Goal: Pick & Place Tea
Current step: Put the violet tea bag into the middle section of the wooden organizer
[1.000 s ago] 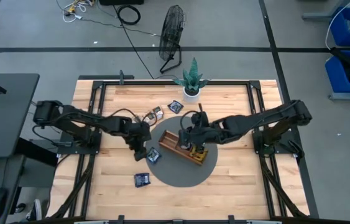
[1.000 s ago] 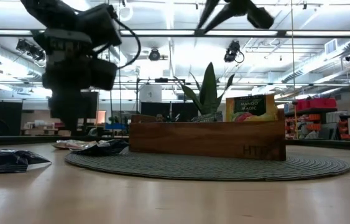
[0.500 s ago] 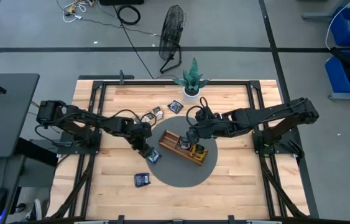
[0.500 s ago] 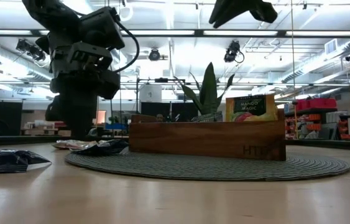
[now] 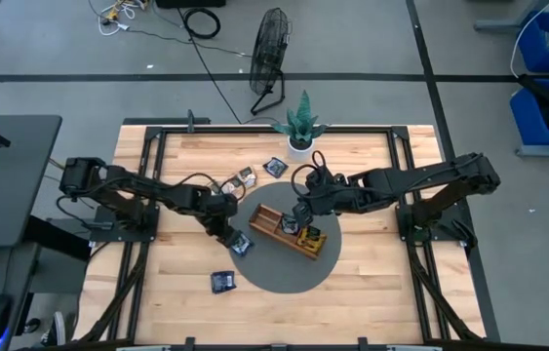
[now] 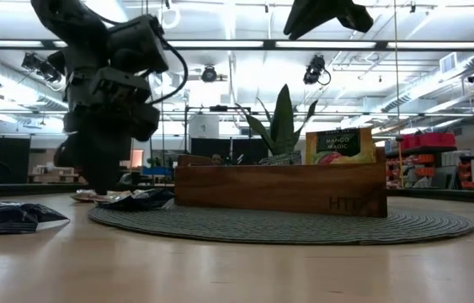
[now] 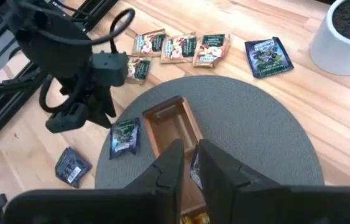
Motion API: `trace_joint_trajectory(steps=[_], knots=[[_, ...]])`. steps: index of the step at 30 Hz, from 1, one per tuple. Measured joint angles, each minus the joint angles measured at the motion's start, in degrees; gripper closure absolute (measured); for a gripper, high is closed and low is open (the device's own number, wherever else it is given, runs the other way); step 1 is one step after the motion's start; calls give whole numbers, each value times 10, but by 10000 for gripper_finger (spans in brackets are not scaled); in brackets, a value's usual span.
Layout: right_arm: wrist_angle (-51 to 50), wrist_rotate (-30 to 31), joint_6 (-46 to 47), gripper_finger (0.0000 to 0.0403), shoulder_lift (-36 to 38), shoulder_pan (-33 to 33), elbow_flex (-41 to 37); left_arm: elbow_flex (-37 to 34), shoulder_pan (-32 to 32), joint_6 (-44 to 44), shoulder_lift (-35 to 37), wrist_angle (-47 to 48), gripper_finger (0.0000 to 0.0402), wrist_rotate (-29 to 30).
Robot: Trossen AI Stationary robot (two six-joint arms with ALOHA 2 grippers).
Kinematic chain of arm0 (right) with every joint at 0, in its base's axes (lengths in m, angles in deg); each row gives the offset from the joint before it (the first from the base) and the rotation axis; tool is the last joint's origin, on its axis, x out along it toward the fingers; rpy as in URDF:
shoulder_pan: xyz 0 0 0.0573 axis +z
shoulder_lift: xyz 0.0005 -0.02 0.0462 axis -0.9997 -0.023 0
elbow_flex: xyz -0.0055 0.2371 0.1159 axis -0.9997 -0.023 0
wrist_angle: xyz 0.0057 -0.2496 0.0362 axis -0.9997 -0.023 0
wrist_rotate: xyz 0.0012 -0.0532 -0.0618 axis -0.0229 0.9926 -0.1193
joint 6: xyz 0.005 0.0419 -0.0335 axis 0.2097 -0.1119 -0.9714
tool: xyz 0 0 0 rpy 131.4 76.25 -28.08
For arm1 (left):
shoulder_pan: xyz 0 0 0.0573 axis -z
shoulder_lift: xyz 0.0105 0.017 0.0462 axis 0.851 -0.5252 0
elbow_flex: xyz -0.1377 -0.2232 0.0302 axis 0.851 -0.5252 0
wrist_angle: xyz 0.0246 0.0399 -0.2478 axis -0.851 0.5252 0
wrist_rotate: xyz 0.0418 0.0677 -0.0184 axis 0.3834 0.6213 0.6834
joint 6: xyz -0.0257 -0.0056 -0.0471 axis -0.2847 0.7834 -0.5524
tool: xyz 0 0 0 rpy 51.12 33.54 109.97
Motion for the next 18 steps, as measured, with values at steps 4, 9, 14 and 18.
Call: trace_joint_trajectory(steps=[4,9,14,18], knots=[[-1,0,1,347,0,0,0,0,8,-4,-24,-16,266,-22],[-2,0,4,347,0,0,0,1,25,-14,-41,-20,266,-25],[-2,0,6,347,0,0,0,1,34,-18,-42,-22,266,-13],[-1,0,6,347,0,0,0,1,32,-20,-42,-22,266,-14]])
